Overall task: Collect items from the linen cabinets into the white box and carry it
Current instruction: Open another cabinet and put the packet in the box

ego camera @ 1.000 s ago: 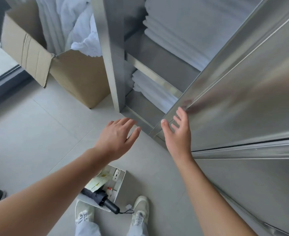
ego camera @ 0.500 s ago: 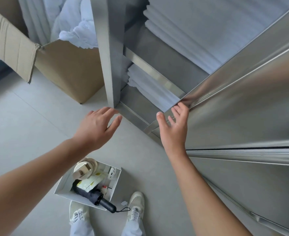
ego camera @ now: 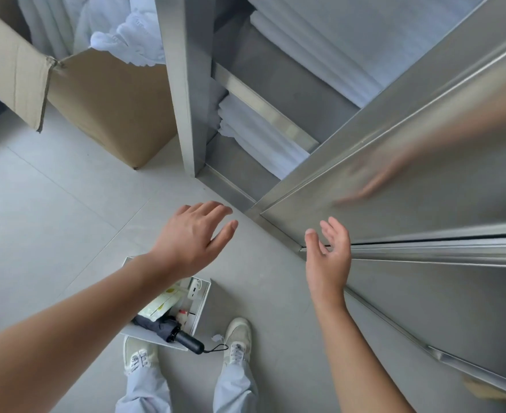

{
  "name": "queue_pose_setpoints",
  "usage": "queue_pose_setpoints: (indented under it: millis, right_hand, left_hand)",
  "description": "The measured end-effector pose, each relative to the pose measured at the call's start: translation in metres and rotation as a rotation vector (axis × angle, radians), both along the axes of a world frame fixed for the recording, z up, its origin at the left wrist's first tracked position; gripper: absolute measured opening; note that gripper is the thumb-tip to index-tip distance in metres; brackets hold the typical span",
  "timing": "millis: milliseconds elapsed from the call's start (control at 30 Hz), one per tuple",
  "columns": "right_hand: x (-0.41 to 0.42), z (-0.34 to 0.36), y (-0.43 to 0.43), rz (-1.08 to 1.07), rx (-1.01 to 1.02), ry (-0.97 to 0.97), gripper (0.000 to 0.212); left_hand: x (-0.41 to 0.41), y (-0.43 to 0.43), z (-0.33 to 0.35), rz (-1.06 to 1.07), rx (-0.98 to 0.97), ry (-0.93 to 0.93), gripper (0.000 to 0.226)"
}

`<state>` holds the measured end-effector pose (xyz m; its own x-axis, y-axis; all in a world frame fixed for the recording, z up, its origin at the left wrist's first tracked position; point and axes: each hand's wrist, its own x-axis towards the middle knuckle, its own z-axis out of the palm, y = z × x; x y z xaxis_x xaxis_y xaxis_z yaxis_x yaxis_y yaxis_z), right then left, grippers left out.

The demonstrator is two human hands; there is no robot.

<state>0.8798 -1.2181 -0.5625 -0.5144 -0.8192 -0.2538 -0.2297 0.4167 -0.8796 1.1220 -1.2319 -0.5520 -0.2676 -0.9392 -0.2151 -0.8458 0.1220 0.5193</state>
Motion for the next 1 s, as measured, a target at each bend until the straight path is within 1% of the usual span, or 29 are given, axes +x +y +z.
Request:
queue_pose_setpoints:
  millis: [133,267,367,433,567,733,867,1000]
  right_hand:
    - [-0.028,0.000,0.017,-0.115,-0.001,-0.008,0.045]
    - [-0.050,-0.002,0.029,-0.174,-0.012,0.033,0.046]
    - [-0.065,-0.003,0.034,-0.206,0.001,0.027,0.052]
    - [-0.073,-0.003,0.034,-0.198,0.003,0.016,0.056]
    - [-0.080,-0.005,0.030,-0.174,0.003,-0.005,0.057]
    - [-0.081,-0.008,0.033,-0.092,0.006,0.006,0.062]
    - [-0.072,-0.006,0.033,-0.052,0.018,-0.029,0.066]
    - [-0.056,-0.004,0.024,-0.023,0.021,-0.041,0.065]
  left_hand:
    - [-0.021,0.006,0.003,-0.020,0.012,0.006,0.057]
    - [-0.041,0.005,0.008,-0.069,-0.012,0.001,0.054]
    - [-0.054,0.005,0.011,-0.090,-0.030,-0.013,0.055]
    - [-0.061,0.008,0.013,-0.102,-0.038,-0.023,0.055]
    - [-0.071,0.018,0.013,-0.118,-0.049,-0.037,0.053]
    - [-0.076,0.023,0.004,-0.128,-0.002,-0.090,0.061]
    - [-0.076,0.028,0.001,-0.094,0.001,-0.099,0.060]
    - [-0.067,0.029,0.004,-0.076,-0.008,-0.113,0.059]
